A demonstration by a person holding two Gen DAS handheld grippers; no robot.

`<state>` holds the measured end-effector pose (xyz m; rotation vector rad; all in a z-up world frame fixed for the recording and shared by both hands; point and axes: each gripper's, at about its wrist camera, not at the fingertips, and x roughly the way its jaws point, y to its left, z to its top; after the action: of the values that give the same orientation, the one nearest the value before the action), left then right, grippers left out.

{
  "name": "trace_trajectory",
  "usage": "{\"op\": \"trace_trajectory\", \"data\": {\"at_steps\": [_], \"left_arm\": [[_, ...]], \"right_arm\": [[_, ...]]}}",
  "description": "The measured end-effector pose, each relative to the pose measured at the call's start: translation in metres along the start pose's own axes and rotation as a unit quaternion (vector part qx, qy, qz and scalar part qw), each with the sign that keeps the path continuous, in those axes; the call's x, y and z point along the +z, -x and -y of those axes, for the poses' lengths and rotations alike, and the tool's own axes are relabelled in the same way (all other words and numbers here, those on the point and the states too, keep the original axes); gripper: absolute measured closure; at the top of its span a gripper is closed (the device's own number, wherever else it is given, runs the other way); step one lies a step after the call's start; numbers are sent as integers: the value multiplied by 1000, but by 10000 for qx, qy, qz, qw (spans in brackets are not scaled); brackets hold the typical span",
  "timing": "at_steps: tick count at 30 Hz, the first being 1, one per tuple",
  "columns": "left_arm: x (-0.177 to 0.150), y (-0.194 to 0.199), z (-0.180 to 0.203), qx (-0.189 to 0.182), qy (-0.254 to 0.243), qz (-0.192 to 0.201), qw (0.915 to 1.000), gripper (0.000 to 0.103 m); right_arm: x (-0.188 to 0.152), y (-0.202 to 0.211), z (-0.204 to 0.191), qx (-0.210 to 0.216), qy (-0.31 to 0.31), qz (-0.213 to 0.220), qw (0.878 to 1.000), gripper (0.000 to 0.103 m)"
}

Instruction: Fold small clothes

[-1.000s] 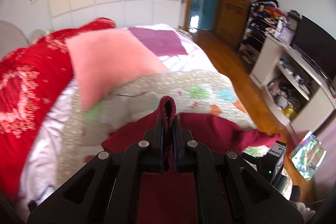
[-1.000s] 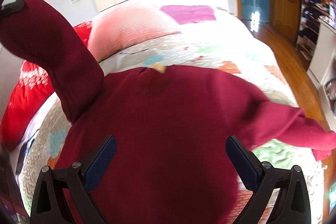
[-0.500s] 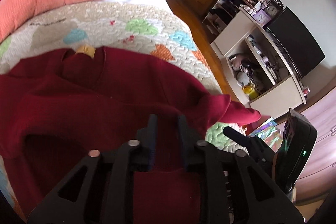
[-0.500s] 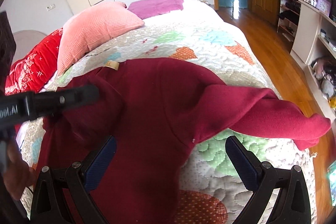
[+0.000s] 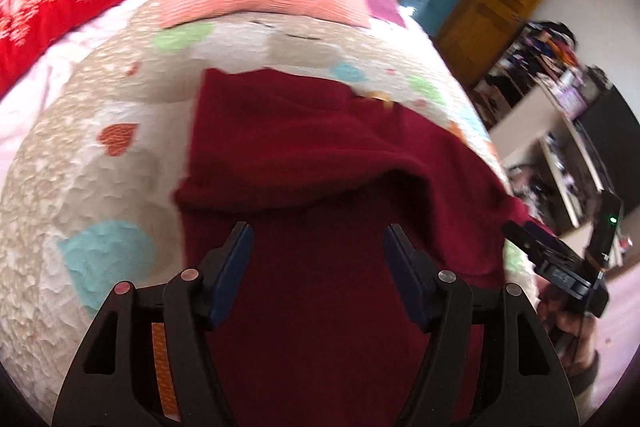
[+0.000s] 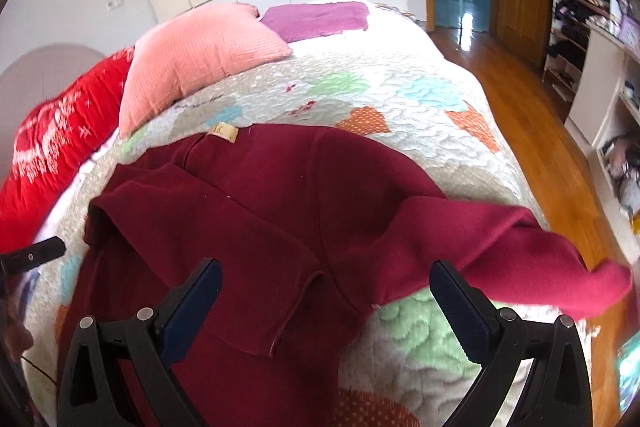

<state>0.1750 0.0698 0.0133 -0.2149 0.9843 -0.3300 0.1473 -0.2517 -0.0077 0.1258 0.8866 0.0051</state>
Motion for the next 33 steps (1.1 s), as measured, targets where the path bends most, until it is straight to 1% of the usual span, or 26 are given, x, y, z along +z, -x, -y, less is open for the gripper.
{"op": "trace_trajectory", "data": {"at_steps": [1,2,3,5,6,7,8,9,10,11,12,13,15,18,19,20,22,23,24,25,27,28,29,30,31,33], "left_arm": [[-1,-2,-5,317,-69,181,9993,36],[-3,-4,-7,512,-157,293,9981,35],[-3,-7,-8,621,-259,362,9971,36],[-2,-15,-10,626,-367,345,9968,35],[-5,-19,-10,624,-379,301,9969,35],[-6,-26,-12,686,-373,217,9967,35],[-6,-30,-15,769,-345,144,9963,35],[-7,-36,-17,860,-291,72,9958,36],[-10,-42,-24,994,-193,-39,9948,36],[-11,-49,-29,1085,-131,-117,9939,36],[-13,-53,-33,1085,-68,-145,9940,35],[-15,-51,-36,1013,-23,-99,9948,35],[-19,-48,-37,1014,-39,-73,9948,35],[-20,-49,-35,1092,-161,-55,9939,35],[-20,-51,-33,1128,-214,-49,9934,35],[-20,-51,-32,1128,-211,-51,9934,35],[-19,-47,-33,1067,-105,-92,9942,35],[-17,-45,-33,1034,-61,-95,9946,36],[-18,-37,-33,975,-5,-51,9952,36],[-16,-31,-33,936,7,24,9956,36],[-13,-15,-27,906,-32,275,9955,36],[-11,-11,-26,898,-25,373,9953,36],[-7,-5,-24,834,27,512,9952,36],[-3,-3,-23,763,71,564,9955,36],[2,-5,-21,728,89,555,9958,36],[9,-13,-18,741,135,493,9959,36]], "right_arm": [[1,-7,-4,-3,155,-70,9999,5],[2,-13,-7,-16,306,-138,9994,7],[2,-21,-11,-103,475,-216,9986,9],[-1,-35,-17,-314,848,-358,9953,15],[-2,-39,-21,-330,1063,-387,9930,25],[-4,-40,-25,-281,1285,-325,9908,36],[-5,-38,-28,-224,1449,-256,9889,46],[-4,-36,-30,-146,1552,-285,9874,81],[-2,-34,-32,-219,1601,-265,9865,94],[2,-29,-33,-264,1676,-197,9853,94],[6,-25,-35,-319,1766,-109,9837,95],[12,-19,-37,-479,1871,52,9812,96],[22,-13,-40,-876,1975,391,9756,96],[36,-27,-43,-1508,2132,601,9634,96],[38,-36,-42,-1614,2115,585,9622,96],[40,-50,-38,-1602,2032,397,9651,96],[38,-70,-30,-1378,1858,-206,9727,95],[37,-67,-27,-1333,1770,-166,9750,95],[36,-57,-23,-1282,1651,0,9779,89],[35,-48,-20,-1241,1525,88,9804,73],[36,-26,-11,-1027,1126,342,9877,51],[35,-15,-7,-860,916,478,9909,49],[33,-8,-6,-686,769,525,9933,49],[32,-3,-6,-464,696,492,9953,49],[31,-4,-8,-233,674,392,9967,49],[27,-15,-13,29,662,134,9977,50]]}}
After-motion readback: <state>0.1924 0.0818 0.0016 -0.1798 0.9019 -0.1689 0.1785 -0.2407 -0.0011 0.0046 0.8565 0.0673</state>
